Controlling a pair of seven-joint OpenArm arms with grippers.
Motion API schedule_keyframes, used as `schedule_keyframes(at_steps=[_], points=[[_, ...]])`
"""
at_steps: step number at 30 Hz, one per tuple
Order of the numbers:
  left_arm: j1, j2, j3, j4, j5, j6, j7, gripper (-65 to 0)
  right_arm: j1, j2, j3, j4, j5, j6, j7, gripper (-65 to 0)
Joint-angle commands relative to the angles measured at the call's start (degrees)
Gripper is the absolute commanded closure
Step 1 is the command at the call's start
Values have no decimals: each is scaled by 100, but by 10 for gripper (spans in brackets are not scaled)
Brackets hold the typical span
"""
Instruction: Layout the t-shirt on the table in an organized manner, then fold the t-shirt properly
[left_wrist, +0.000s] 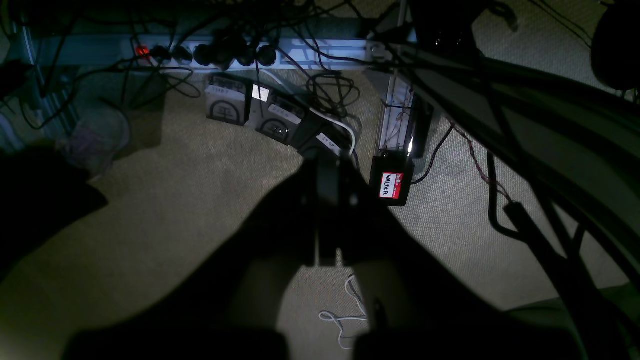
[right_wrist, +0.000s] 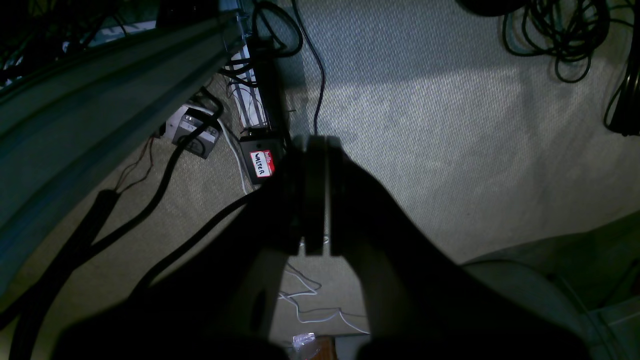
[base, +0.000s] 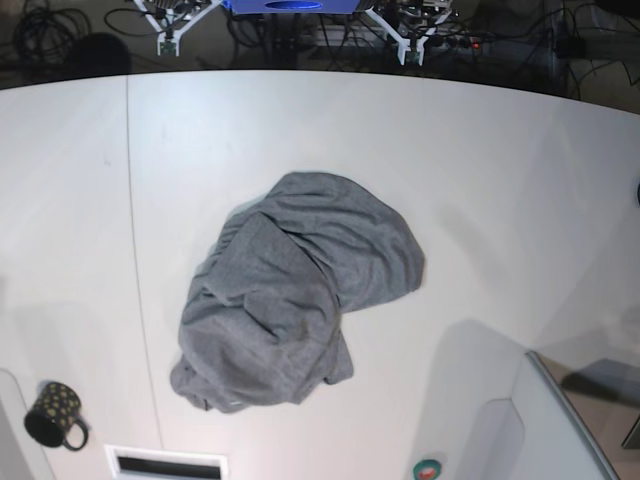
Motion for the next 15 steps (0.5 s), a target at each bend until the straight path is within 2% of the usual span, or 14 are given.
schedule_keyframes(at_steps=[1, 13, 15], points=[[15, -28, 3, 32, 1, 27, -49, 0, -43, -6, -2, 9, -12, -35, 51, 0], [50, -90, 3, 32, 1, 27, -58, 0, -34, 3, 6, 9, -12, -18, 51, 0], [50, -90, 3, 32, 1, 27, -58, 0, -34, -6, 6, 9, -12, 96, 51, 0]])
